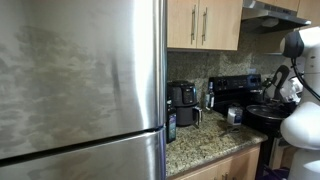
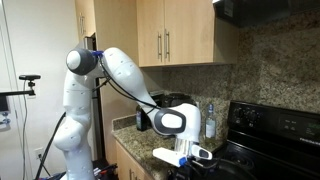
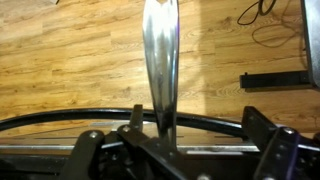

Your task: Move the pan backwards

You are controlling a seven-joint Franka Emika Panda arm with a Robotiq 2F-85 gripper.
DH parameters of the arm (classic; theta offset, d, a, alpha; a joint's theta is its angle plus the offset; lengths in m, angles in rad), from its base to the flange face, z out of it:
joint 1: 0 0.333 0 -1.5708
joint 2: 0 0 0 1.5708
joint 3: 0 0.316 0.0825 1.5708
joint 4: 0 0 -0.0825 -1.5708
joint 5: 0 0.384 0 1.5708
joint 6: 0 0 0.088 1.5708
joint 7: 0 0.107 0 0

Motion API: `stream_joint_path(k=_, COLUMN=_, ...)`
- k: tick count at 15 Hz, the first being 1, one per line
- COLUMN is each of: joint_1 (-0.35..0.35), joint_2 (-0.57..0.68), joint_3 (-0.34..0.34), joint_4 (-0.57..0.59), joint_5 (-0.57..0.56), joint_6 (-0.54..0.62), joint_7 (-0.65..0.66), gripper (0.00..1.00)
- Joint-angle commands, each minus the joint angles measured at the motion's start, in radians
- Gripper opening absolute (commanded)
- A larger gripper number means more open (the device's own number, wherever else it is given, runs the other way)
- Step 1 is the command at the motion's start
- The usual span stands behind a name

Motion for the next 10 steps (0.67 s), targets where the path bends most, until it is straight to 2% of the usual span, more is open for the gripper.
stream_joint_path(k=1, joint_1=-0.043, joint_2=0.011, joint_3=0.044, joint_4=0.006, joint_5=-0.001, joint_6=0.0, joint_7=0.005, gripper=1.0)
stream_joint_path(k=4, joint_1=-0.047, joint_2=0.036, joint_3=0.045, joint_4=0.026, joint_5=0.005, joint_6=-0.012, joint_7=0.021, gripper=1.0)
stream_joint_path(k=7, joint_1=-0.076, joint_2=0.099, joint_3=0.065, joint_4=0.055, joint_5=0.09, joint_6=-0.018, joint_7=0.054, gripper=1.0)
stream_joint_path(k=8, joint_1=-0.087, joint_2=0.111, joint_3=0.074, joint_4=0.059, joint_5=0.129, joint_6=-0.011, joint_7=0.059, gripper=0.75)
stream_joint_path(k=9, joint_1=-0.097, joint_2=0.122, joint_3=0.082, joint_4=0.066, joint_5=0.159, joint_6=-0.01, joint_7=0.072, gripper=0.74)
stream_joint_path(k=10, joint_1=-0.107, joint_2=0.13, joint_3=0.091, joint_4=0.075, joint_5=0.189, joint_6=-0.011, joint_7=0.074, gripper=0.65)
